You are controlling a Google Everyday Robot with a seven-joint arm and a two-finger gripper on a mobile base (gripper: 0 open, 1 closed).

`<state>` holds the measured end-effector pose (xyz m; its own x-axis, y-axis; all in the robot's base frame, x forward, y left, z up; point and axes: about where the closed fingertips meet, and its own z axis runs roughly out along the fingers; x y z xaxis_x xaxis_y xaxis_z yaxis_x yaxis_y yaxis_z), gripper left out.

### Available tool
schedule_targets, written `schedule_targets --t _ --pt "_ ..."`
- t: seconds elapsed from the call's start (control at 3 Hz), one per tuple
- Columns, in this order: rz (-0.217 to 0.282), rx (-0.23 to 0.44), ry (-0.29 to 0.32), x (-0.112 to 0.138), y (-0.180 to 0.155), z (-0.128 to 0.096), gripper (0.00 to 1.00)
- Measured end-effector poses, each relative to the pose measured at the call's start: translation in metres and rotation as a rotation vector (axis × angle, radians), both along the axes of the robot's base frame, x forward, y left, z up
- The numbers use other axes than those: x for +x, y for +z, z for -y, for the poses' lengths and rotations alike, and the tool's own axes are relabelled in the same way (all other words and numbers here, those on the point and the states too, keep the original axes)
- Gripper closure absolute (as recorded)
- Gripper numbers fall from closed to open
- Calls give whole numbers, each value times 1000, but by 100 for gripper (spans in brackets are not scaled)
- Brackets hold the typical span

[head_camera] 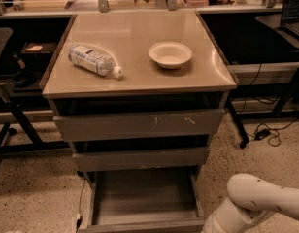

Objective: Close bottom drawer

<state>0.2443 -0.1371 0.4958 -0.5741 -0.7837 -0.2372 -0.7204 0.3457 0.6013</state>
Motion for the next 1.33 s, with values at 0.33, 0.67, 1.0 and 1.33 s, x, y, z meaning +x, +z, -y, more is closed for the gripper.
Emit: schedule_targets --t 0.33,0.67,1.0,1.33 --pt "69 52 -69 55 -59 3 100" --pt "73 99 -135 96 -117 2 100" --pt "28 128 -155 90 -146 -8 100" --pt "22 138 -153 89 -149 -9 100"
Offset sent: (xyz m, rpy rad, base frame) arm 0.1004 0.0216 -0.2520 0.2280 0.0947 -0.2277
